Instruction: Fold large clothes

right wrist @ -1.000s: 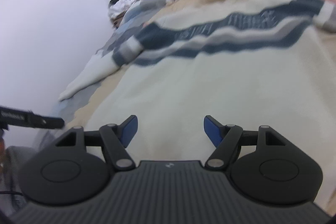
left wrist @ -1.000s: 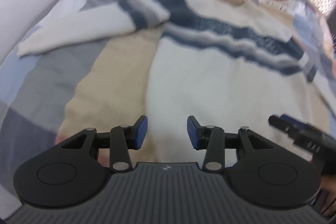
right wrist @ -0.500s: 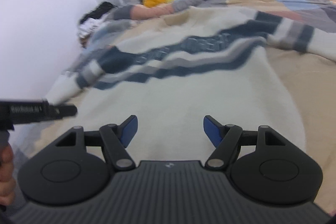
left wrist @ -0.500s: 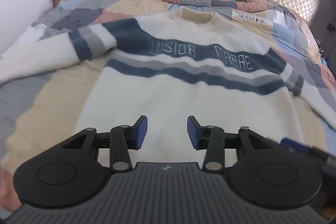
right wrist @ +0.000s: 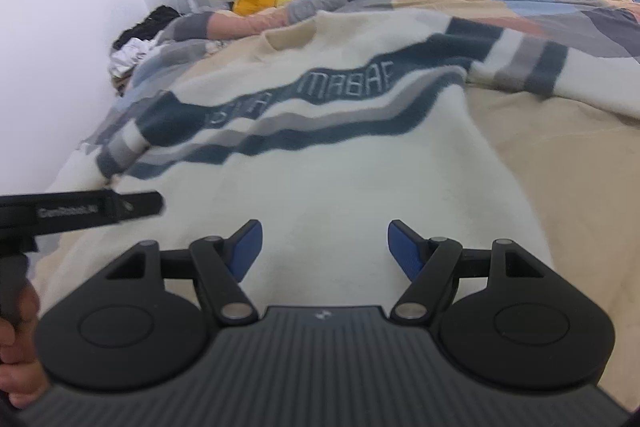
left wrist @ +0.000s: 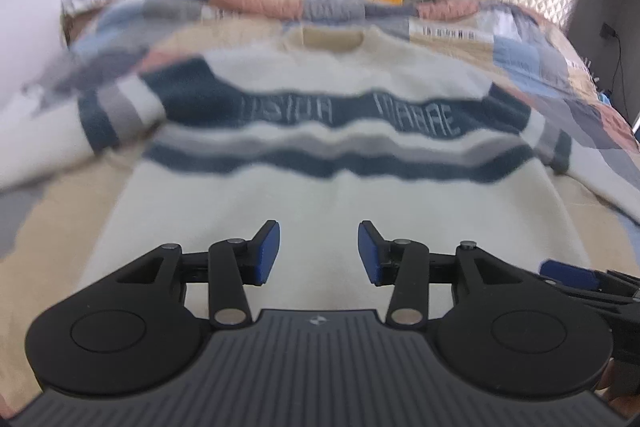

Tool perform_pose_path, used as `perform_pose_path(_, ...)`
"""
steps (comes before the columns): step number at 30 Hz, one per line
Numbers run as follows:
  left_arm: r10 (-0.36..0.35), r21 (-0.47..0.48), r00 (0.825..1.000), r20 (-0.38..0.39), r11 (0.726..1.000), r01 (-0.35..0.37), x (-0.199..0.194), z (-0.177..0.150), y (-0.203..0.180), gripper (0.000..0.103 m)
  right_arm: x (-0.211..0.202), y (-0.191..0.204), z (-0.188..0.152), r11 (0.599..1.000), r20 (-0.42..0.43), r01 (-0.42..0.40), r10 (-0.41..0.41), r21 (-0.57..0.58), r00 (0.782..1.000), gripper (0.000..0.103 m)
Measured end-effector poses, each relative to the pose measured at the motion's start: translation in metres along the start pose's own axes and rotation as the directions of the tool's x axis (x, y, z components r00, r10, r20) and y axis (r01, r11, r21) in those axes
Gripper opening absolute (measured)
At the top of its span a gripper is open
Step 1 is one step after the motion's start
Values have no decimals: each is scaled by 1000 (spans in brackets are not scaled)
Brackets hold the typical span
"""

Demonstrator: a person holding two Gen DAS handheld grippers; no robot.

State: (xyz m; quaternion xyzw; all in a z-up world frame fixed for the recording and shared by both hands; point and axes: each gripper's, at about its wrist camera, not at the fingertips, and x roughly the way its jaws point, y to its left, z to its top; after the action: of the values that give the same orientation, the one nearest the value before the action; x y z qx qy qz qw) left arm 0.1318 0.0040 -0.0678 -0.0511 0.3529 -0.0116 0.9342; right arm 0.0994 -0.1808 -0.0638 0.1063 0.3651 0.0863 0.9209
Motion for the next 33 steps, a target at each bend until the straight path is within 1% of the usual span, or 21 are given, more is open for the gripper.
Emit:
perform_pose_path(2,-27,-11,1000,2,1000,27,2,-1,4,53,4,-2,-1,1000,-7,23,-23,2,1000,72)
perform_pose_path(4,-29,-7,1000,-3,1000,29,5,-3,8,53,10,-2,-2,999,-24,40,-40,0,999,72)
perform_pose_path(7,-58,-4,997,-44,998,58,11,-8,13,53,20,-1,-5,998,-67,63,-63,-8,996,71)
perform_pose_path(9,-53,-4,996,-67,999,53,15,-13,19,53,26,0,-6,997,-93,80,-80,-10,992,71)
perform_pose_path(11,-38,-28,996,-77,999,36,18,-18,28,53,28,1,-7,996,-106,89,-90,-14,990,71)
perform_pose_path(14,-49,-54,994,-101,998,43,19,-20,37,53,26,2,-6,995,-105,96,-97,-13,990,72)
perform_pose_path(16,-57,-70,993,-106,996,50,19,-21,40,53,22,0,-4,996,-90,86,-85,10,992,72)
perform_pose_path(19,-52,-48,993,-108,998,47,17,-24,34,53,12,-7,2,996,-44,64,-62,59,997,72)
perform_pose_path(21,-51,-41,992,-117,998,46,18,-27,31,53,6,-12,7,994,-16,68,-67,88,998,72)
perform_pose_path(23,-62,-55,990,-127,997,55,16,-29,31,53,0,-19,13,991,8,76,-77,114,997,72)
perform_pose_path(25,-72,-62,989,-126,996,65,13,-30,31,53,-7,-29,20,986,35,82,-88,145,995,72)
perform_pose_path(28,-56,-46,991,-122,998,50,13,-31,29,53,-13,-47,35,975,63,93,-108,203,992,72)
perform_pose_path(33,-43,-41,987,-152,998,37,23,-34,25,53,-17,-87,68,949,86,73,-104,305,991,72)
